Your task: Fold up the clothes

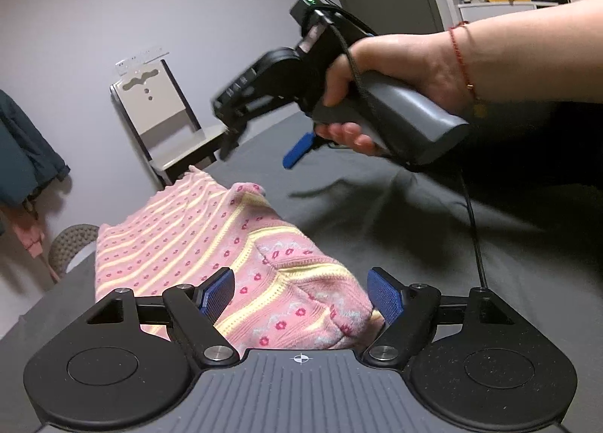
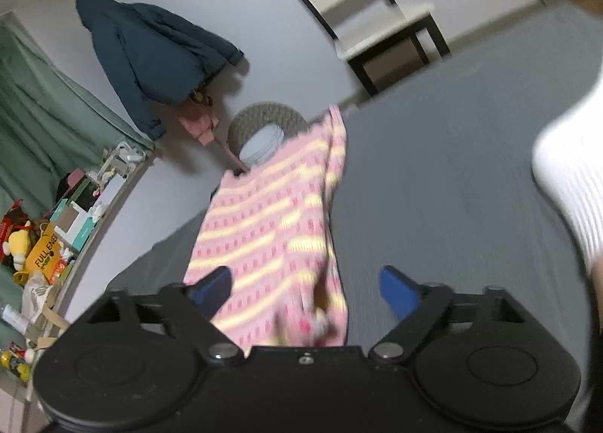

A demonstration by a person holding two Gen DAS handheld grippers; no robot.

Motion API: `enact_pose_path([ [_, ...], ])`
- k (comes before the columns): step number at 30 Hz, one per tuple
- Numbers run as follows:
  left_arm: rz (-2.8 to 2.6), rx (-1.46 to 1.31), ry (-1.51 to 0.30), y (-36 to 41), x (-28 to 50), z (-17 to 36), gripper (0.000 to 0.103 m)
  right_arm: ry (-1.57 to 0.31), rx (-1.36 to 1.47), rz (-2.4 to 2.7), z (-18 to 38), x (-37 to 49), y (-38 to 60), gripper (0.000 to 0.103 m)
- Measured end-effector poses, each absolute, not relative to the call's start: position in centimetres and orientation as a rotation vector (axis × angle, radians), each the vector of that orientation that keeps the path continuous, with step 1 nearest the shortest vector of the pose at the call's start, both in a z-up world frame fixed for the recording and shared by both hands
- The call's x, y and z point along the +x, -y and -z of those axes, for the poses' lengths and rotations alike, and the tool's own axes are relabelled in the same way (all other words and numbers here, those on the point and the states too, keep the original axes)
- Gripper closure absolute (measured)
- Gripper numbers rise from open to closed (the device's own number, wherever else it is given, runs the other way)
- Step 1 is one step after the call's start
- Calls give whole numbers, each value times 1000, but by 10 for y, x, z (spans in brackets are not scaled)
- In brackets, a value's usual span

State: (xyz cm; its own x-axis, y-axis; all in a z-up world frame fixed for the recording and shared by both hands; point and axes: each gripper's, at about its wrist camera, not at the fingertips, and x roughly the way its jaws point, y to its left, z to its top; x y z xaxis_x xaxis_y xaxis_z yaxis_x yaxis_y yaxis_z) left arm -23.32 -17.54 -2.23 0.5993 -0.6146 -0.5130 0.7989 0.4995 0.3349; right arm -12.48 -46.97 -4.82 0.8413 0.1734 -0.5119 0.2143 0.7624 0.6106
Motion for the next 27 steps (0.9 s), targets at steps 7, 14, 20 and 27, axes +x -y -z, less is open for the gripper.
enact_pose_path([
  [7, 927, 521, -445, 178, -216, 43, 25, -531, 620, -8, 20, -72, 490, 7],
  [14, 982, 441, -494, 168, -209, 67, 20, -571, 576, -30, 23, -7, 527, 39],
  [20, 1002, 437, -485, 164, -211, 68, 19, -605, 555, -71, 36, 47, 526, 54],
  [27, 1028, 436, -474, 159, -212, 68, 19, -601, 466, -48, 45, 115, 510, 67],
])
